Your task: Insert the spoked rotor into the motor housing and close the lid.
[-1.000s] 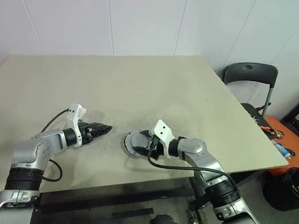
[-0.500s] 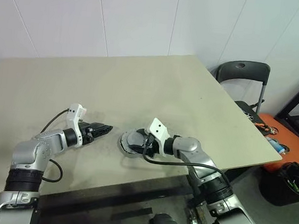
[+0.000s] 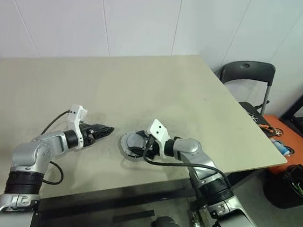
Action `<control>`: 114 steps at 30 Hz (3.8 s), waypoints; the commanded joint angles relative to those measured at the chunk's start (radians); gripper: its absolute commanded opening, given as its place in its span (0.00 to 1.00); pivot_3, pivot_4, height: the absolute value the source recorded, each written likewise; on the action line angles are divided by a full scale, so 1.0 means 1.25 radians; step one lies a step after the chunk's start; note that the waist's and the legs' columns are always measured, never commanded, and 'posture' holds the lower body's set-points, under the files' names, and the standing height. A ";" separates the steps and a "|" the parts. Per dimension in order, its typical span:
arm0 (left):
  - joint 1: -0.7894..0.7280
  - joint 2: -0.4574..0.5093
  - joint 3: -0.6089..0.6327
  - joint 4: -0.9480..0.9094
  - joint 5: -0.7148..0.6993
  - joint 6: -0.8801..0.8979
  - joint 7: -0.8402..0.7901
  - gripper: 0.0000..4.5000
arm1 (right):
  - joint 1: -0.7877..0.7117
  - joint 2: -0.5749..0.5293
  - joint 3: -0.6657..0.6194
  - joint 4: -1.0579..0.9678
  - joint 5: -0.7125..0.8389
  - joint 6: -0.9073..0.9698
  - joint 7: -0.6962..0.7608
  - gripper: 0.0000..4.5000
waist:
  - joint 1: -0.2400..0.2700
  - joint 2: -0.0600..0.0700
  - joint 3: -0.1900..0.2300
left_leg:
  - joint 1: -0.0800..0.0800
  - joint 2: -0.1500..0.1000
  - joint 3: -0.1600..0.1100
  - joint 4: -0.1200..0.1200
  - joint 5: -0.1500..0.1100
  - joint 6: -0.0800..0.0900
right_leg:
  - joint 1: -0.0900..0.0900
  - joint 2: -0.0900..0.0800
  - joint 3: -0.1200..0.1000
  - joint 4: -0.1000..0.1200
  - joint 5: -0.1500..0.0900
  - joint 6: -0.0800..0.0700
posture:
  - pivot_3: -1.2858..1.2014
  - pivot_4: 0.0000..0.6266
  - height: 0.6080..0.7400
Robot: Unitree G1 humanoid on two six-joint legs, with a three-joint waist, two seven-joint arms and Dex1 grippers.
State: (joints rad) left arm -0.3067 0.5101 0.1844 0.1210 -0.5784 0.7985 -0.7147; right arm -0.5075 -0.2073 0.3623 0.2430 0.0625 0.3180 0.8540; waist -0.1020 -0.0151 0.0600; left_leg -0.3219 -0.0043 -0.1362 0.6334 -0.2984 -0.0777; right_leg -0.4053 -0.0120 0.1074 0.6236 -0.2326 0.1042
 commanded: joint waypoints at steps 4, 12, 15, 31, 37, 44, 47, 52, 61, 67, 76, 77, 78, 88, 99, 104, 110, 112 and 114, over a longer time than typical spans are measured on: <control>-0.008 0.004 0.019 -0.017 -0.008 -0.004 0.002 0.68 | -0.016 -0.038 -0.007 -0.066 0.008 0.036 0.034 0.72 | 0.005 0.000 0.000 | -0.001 0.000 0.000 -0.001 0.000 0.000 | 0.000 0.000 0.000 -0.003 0.000 0.000 | 0.52 0.00 1.00; -0.004 -0.001 0.015 -0.017 -0.007 -0.008 0.002 0.68 | 0.031 -0.061 0.019 -0.145 0.004 0.076 0.043 0.72 | 0.007 0.000 0.000 | -0.003 0.000 0.000 -0.003 0.000 0.000 | 0.000 -0.001 -0.001 -0.007 0.001 0.002 | 0.52 0.00 1.00; -0.003 -0.002 0.015 -0.019 -0.006 -0.009 0.003 0.68 | 0.034 -0.062 0.018 -0.145 0.001 0.082 0.036 0.72 | 0.006 0.000 0.000 | -0.003 0.000 0.000 -0.003 0.000 0.000 | 0.000 -0.001 -0.001 -0.007 0.001 0.002 | 0.52 0.00 1.00; 0.019 -0.002 0.022 -0.045 -0.012 -0.005 0.011 0.68 | 0.012 -0.018 -0.022 -0.056 -0.001 0.051 -0.028 0.72 | 0.002 0.000 0.000 | 0.001 0.000 0.000 -0.001 0.000 0.000 | 0.002 0.000 0.000 -0.004 0.001 -0.001 | 0.52 0.00 1.00; 0.009 0.003 0.023 -0.033 -0.010 -0.006 0.008 0.68 | 0.004 -0.014 -0.018 -0.064 -0.013 0.011 -0.042 0.72 | 0.005 0.000 0.000 | -0.001 0.000 0.000 -0.002 0.000 0.000 | 0.001 0.000 0.000 -0.005 0.001 -0.001 | 0.52 0.00 1.00; -0.020 0.009 0.018 -0.002 -0.004 -0.009 0.000 0.68 | 0.009 -0.021 0.005 -0.084 -0.010 0.014 -0.004 0.72 | 0.006 0.000 0.000 | -0.002 0.000 0.000 -0.002 0.000 0.000 | 0.000 -0.001 0.000 -0.006 0.001 -0.001 | 0.52 0.00 1.00; -0.022 0.008 0.017 0.000 -0.004 -0.009 -0.001 0.68 | 0.018 -0.018 0.008 -0.086 -0.012 0.015 -0.007 0.72 | 0.006 0.000 0.000 | -0.002 0.000 0.000 -0.002 0.000 0.000 | 0.000 -0.001 0.000 -0.006 0.001 -0.001 | 0.52 0.00 1.00; -0.017 0.008 0.017 -0.004 -0.004 -0.007 -0.001 0.68 | 0.028 -0.027 0.019 -0.089 -0.016 0.019 -0.003 0.72 | 0.005 0.000 0.000 | -0.002 0.000 0.000 -0.003 0.000 0.000 | 0.000 -0.001 0.000 -0.006 0.001 0.000 | 0.52 0.00 1.00; 0.002 0.002 0.018 -0.030 -0.010 -0.001 0.006 0.68 | 0.052 -0.040 0.052 -0.021 -0.037 -0.004 0.006 0.72 | 0.006 0.000 0.000 | -0.001 0.000 0.000 -0.003 0.000 0.000 | 0.001 -0.001 0.000 -0.006 0.001 -0.001 | 0.52 0.00 1.00; 0.014 -0.002 0.022 -0.047 -0.016 0.004 0.011 0.68 | 0.038 -0.009 0.049 0.024 -0.043 -0.018 -0.021 0.72 | 0.002 -0.001 -0.001 | 0.001 0.000 0.000 -0.002 0.000 0.000 | 0.002 0.000 0.000 -0.005 0.001 -0.001 | 0.52 0.00 1.00; 0.024 -0.009 0.023 -0.061 -0.018 0.005 0.019 0.68 | 0.009 0.038 0.035 0.069 -0.043 -0.053 -0.043 0.72 | -0.012 -0.001 -0.001 | 0.003 0.001 0.000 -0.002 0.000 0.000 | 0.003 0.000 0.000 -0.003 0.001 -0.002 | 0.52 0.00 1.00; 0.024 -0.009 0.022 -0.062 -0.018 0.005 0.019 0.68 | 0.007 0.040 0.036 0.074 -0.044 -0.057 -0.042 0.72 | -0.016 -0.001 -0.001 | 0.003 0.001 0.000 -0.002 0.000 0.000 | 0.003 0.000 0.000 -0.003 0.001 -0.002 | 0.52 0.00 1.00; 0.023 -0.009 0.022 -0.062 -0.017 0.005 0.019 0.68 | 0.005 0.042 0.038 0.079 -0.046 -0.061 -0.042 0.72 | -0.019 -0.001 -0.001 | 0.003 0.001 0.000 -0.002 0.000 0.000 | 0.003 0.000 0.000 -0.003 0.001 -0.002 | 0.52 0.00 1.00; 0.008 -0.009 0.024 -0.039 -0.013 0.001 0.018 0.68 | -0.003 0.040 0.051 0.100 -0.059 -0.080 -0.024 0.72 | -0.021 -0.001 -0.001 | 0.004 0.001 0.000 -0.002 0.000 0.000 | 0.003 0.001 0.000 -0.002 0.001 -0.002 | 0.52 0.00 1.00; 0.013 -0.012 0.028 -0.046 -0.014 0.002 0.025 0.68 | -0.053 0.047 -0.009 0.107 0.009 -0.001 0.047 0.72 | -0.019 -0.001 -0.001 | 0.002 0.001 -0.001 -0.002 0.000 0.000 | 0.001 0.001 0.000 -0.003 0.001 -0.002 | 0.52 0.00 1.00; 0.018 -0.016 0.030 -0.054 -0.016 0.002 0.028 0.68 | -0.061 0.028 -0.033 0.044 0.035 0.000 0.076 0.72 | -0.015 0.000 -0.001 | 0.000 0.001 -0.001 -0.002 0.000 0.000 | 0.001 0.000 0.000 -0.004 0.001 -0.002 | 0.52 0.00 1.00; 0.015 -0.017 0.028 -0.054 -0.015 0.001 0.027 0.68 | -0.006 0.015 -0.005 -0.015 0.007 -0.129 0.074 0.72 | -0.007 0.000 0.000 | -0.003 0.000 -0.001 -0.003 0.000 0.000 | -0.002 0.000 0.000 -0.006 0.002 0.002 | 0.52 0.00 1.00; 0.014 -0.016 0.027 -0.053 -0.015 0.001 0.025 0.68 | 0.003 0.020 -0.004 -0.006 -0.009 -0.173 0.053 0.72 | -0.007 0.000 0.000 | -0.004 0.001 0.000 -0.004 0.000 0.000 | -0.003 0.000 0.000 -0.007 0.002 0.002 | 0.52 0.00 1.00; 0.015 -0.015 0.027 -0.054 -0.015 0.002 0.024 0.68 | 0.004 0.025 -0.007 0.006 -0.016 -0.193 0.038 0.72 | -0.003 0.001 0.000 | -0.004 0.001 0.000 -0.004 0.000 0.000 | -0.003 0.000 0.000 -0.007 0.002 0.002 | 0.52 0.00 1.00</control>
State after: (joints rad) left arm -0.2773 0.4869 0.2045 0.0843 -0.5804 0.8042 -0.6775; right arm -0.4880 -0.1929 0.3539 0.2788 0.0420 0.1218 0.9169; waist -0.1061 -0.0145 0.0604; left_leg -0.3264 -0.0036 -0.1367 0.6280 -0.2985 -0.0778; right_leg -0.4093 -0.0122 0.1070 0.6151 -0.2298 0.1062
